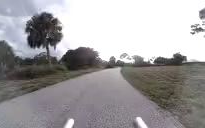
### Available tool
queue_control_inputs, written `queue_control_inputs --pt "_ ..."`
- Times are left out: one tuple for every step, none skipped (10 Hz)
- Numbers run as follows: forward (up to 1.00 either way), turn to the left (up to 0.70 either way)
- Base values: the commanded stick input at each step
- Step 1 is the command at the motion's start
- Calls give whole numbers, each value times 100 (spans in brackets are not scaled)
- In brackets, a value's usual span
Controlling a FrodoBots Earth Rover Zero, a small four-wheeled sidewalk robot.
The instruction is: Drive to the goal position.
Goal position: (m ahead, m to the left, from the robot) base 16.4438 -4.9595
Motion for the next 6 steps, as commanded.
queue_control_inputs --pt "85 0" --pt "85 0" --pt "85 0" --pt "85 0" --pt "85 0" --pt "85 0"
